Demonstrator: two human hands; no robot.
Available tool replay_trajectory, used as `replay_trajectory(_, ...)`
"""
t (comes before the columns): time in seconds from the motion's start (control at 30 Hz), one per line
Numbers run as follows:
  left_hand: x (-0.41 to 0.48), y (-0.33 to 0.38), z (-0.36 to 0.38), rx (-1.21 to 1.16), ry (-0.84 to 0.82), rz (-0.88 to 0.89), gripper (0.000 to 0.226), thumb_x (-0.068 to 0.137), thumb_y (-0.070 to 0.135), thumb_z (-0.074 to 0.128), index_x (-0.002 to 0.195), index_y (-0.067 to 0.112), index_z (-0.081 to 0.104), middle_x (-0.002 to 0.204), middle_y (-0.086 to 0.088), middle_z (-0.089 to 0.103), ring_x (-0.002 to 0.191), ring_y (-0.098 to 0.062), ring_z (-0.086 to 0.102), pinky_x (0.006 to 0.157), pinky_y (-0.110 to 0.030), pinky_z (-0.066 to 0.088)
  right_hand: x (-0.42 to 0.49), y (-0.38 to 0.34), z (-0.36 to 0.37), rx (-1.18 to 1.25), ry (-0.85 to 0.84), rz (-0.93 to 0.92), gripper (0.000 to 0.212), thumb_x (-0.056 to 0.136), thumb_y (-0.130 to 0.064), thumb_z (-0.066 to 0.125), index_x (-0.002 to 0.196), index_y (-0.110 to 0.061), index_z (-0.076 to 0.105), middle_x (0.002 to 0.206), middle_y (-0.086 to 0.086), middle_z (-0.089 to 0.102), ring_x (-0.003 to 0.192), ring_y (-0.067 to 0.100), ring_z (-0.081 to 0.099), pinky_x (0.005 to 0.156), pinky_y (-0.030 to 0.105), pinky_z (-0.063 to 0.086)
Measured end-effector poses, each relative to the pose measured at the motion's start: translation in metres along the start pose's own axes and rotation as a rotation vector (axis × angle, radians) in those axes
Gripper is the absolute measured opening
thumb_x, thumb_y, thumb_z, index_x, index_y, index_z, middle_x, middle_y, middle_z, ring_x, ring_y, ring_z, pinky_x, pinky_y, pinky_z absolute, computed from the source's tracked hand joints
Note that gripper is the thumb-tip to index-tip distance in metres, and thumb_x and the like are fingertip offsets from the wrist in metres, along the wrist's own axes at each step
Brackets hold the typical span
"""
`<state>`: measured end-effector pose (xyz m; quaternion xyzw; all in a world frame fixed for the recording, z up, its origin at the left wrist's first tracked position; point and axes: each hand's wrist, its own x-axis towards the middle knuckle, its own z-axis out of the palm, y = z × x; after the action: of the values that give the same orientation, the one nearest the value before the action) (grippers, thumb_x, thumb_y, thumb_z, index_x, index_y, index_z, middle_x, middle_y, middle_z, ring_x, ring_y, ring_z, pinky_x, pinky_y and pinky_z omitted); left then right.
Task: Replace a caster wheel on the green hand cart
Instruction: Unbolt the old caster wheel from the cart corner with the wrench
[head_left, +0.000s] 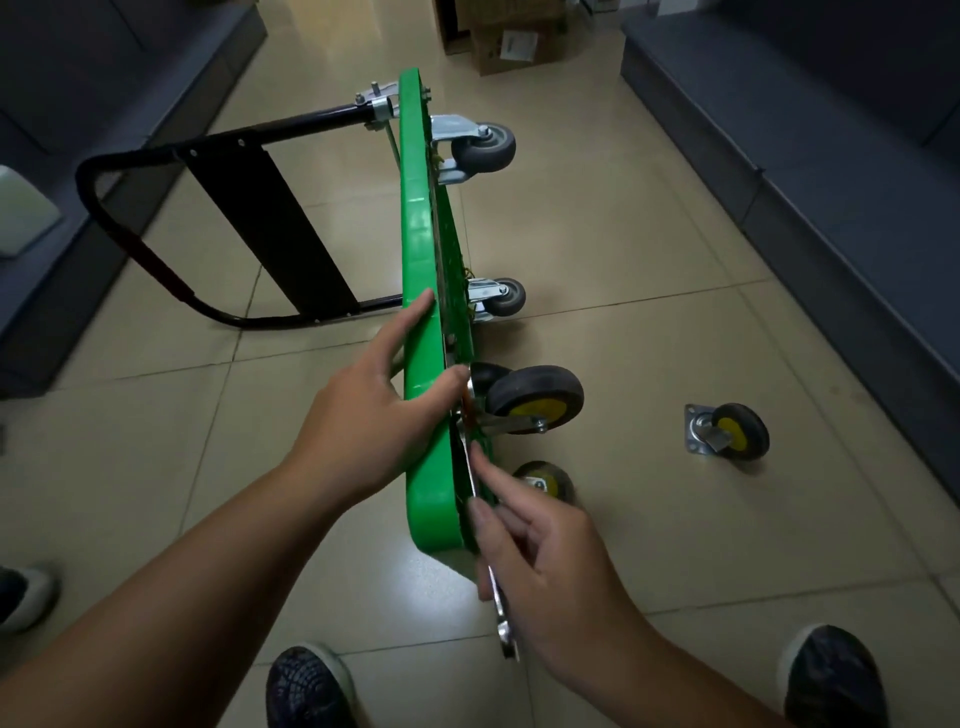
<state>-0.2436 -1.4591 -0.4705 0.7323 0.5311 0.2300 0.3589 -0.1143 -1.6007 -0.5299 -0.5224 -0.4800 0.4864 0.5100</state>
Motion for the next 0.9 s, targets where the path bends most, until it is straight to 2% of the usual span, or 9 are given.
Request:
replay_trajectory(0.07, 0.0, 0.001, -0.003, -0.069, -0.037, -0.016, 0.072, 0.079, 0.063, 0.067, 0.137, 0.079, 0.029, 0.108, 0.036, 0.048, 0.108, -0.007, 0.067, 0.089, -0.048, 0.062, 0.003, 0.016, -0.003, -0.07, -0.006, -0.061, 0.056, 0.101, -0.021, 0.054, 0.15, -0.047, 0.042, 0.068, -0.023, 0.061, 0.064, -0.003, 0.056, 0.066, 0.01, 0.045)
replay_trajectory(0.13, -0.001, 0.002, -0.004, -0.098, -0.063, -0.023, 0.068, 0.084, 0.06, 0.069, 0.137, 0.079, 0.03, 0.111, 0.037, 0.048, 0.113, -0.014, 0.068, 0.085, -0.048, 0.064, 0.009, 0.031, -0.012, -0.157, 0.021, -0.11, 0.062, 0.099, -0.018, 0.055, 0.147, -0.055, 0.041, 0.093, -0.023, 0.069, 0.089, 0.001, 0.066, 0.084, 0.018, 0.052)
replay_trajectory(0.2, 0.001, 0.001, -0.005, -0.113, -0.068, -0.017, 0.07, 0.087, 0.052, 0.071, 0.14, 0.076, 0.031, 0.114, 0.034, 0.048, 0.101, -0.009, 0.073, 0.076, -0.043, 0.066, 0.02, 0.044, -0.021, -0.3, 0.04, -0.188, 0.062, 0.1, -0.015, 0.056, 0.151, -0.047, 0.04, 0.112, 0.001, 0.072, 0.103, 0.019, 0.066, 0.091, 0.038, 0.055)
replay_trajectory(0.27, 0.002, -0.002, -0.005, -0.117, -0.079, -0.007, 0.074, 0.086, 0.044, 0.07, 0.143, 0.072, 0.033, 0.116, 0.03, 0.048, 0.087, -0.006, 0.076, 0.068, -0.037, 0.066, 0.034, 0.053, -0.025, -0.389, 0.042, -0.257, 0.06, 0.099, -0.008, 0.059, 0.152, -0.031, 0.042, 0.107, 0.014, 0.071, 0.1, 0.028, 0.066, 0.087, 0.045, 0.054)
replay_trajectory(0.37, 0.003, -0.004, -0.007, -0.146, -0.084, -0.006, 0.073, 0.088, 0.036, 0.071, 0.144, 0.069, 0.036, 0.121, 0.026, 0.05, 0.088, -0.008, 0.077, 0.063, -0.032, 0.064, 0.044, 0.064, -0.022, -0.495, 0.062, -0.409, 0.056, 0.097, -0.003, 0.061, 0.149, -0.012, 0.046, 0.086, 0.011, 0.066, 0.08, 0.027, 0.063, 0.076, 0.037, 0.055)
replay_trajectory(0.63, -0.012, -0.002, -0.017, -0.166, -0.063, 0.0, 0.077, 0.088, 0.027, 0.071, 0.151, 0.056, 0.038, 0.129, 0.022, 0.052, 0.117, -0.031, 0.067, 0.066, -0.028, 0.064, -0.002, 0.056, -0.033, -0.58, 0.008, -0.449, 0.054, 0.101, -0.017, 0.064, 0.151, -0.012, 0.045, 0.083, 0.003, 0.062, 0.074, 0.02, 0.058, 0.072, 0.035, 0.054)
replay_trajectory(0.73, -0.028, -0.004, -0.025, -0.165, -0.059, 0.024, 0.077, 0.085, 0.028, 0.073, 0.15, 0.054, 0.041, 0.121, 0.036, 0.048, 0.113, -0.015, 0.07, 0.063, -0.023, 0.062, -0.02, 0.03, -0.027, -0.508, 0.024, -0.433, 0.055, 0.102, -0.023, 0.061, 0.154, -0.019, 0.044, 0.08, 0.001, 0.058, 0.071, 0.016, 0.053, 0.069, 0.033, 0.051)
replay_trajectory(0.83, -0.042, -0.011, -0.033, -0.135, -0.065, 0.042, 0.074, 0.089, 0.02, 0.073, 0.149, 0.052, 0.044, 0.133, 0.033, 0.049, 0.112, 0.009, 0.062, 0.063, -0.022, 0.062, -0.045, 0.003, -0.009, -0.303, 0.054, -0.296, 0.056, 0.1, -0.029, 0.063, 0.152, -0.037, 0.045, 0.074, -0.004, 0.056, 0.063, 0.013, 0.051, 0.063, 0.035, 0.046)
replay_trajectory(0.9, -0.046, -0.014, -0.035, -0.105, -0.07, 0.05, 0.073, 0.091, 0.019, 0.072, 0.15, 0.052, 0.043, 0.135, 0.029, 0.05, 0.107, 0.012, 0.064, 0.063, -0.022, 0.062, -0.058, -0.016, 0.006, -0.086, 0.057, -0.119, 0.053, 0.096, -0.036, 0.064, 0.145, -0.051, 0.049, 0.068, -0.005, 0.065, 0.058, 0.006, 0.056, 0.063, 0.022, 0.053)
